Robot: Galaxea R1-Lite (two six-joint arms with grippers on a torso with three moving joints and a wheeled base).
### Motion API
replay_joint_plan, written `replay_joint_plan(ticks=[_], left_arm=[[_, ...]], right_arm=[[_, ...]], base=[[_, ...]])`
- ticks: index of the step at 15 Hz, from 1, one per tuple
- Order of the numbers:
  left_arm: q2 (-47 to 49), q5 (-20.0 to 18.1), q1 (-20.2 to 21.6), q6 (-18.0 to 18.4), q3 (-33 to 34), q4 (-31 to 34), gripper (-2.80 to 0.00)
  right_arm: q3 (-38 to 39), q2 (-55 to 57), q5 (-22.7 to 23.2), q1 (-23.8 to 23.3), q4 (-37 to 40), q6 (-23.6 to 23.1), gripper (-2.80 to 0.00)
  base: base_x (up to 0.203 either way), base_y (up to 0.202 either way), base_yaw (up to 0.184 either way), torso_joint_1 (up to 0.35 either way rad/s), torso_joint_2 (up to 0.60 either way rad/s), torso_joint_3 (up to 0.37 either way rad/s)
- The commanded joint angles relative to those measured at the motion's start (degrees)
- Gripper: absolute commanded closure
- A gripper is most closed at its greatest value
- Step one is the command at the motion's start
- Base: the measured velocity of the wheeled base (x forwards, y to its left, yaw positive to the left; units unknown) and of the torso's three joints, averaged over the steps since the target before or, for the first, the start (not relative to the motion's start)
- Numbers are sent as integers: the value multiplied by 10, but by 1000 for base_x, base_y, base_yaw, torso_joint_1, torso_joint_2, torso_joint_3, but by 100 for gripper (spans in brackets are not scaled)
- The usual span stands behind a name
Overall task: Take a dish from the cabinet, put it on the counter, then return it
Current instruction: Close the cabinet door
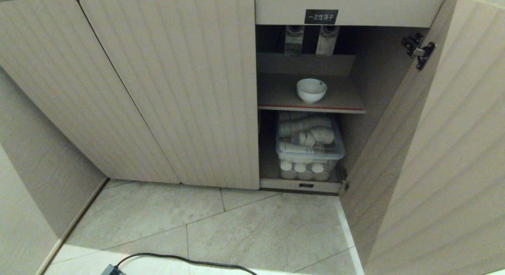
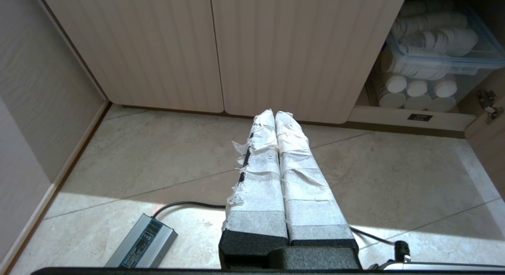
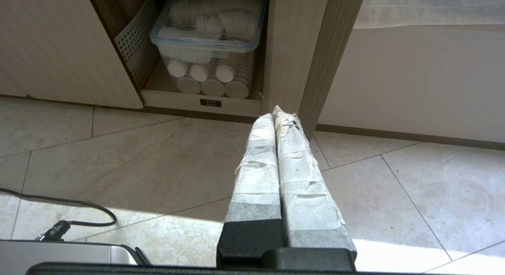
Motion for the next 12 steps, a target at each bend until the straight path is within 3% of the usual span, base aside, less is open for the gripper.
replay_joint_plan(ticks=[1, 7, 12], left_arm=[[0, 0, 0, 0, -1, 0, 0], [0, 0, 0, 0, 0, 0, 0], [0, 0, 0, 0, 0, 0, 0]], right_arm=[[0, 1, 1, 0, 0, -1, 0], [0, 1, -1, 0, 0, 26, 0], [0, 1, -3, -2, -40, 13, 0]], base=[[0, 0, 0, 0, 0, 0], [0, 0, 0, 0, 0, 0], [0, 0, 0, 0, 0, 0]])
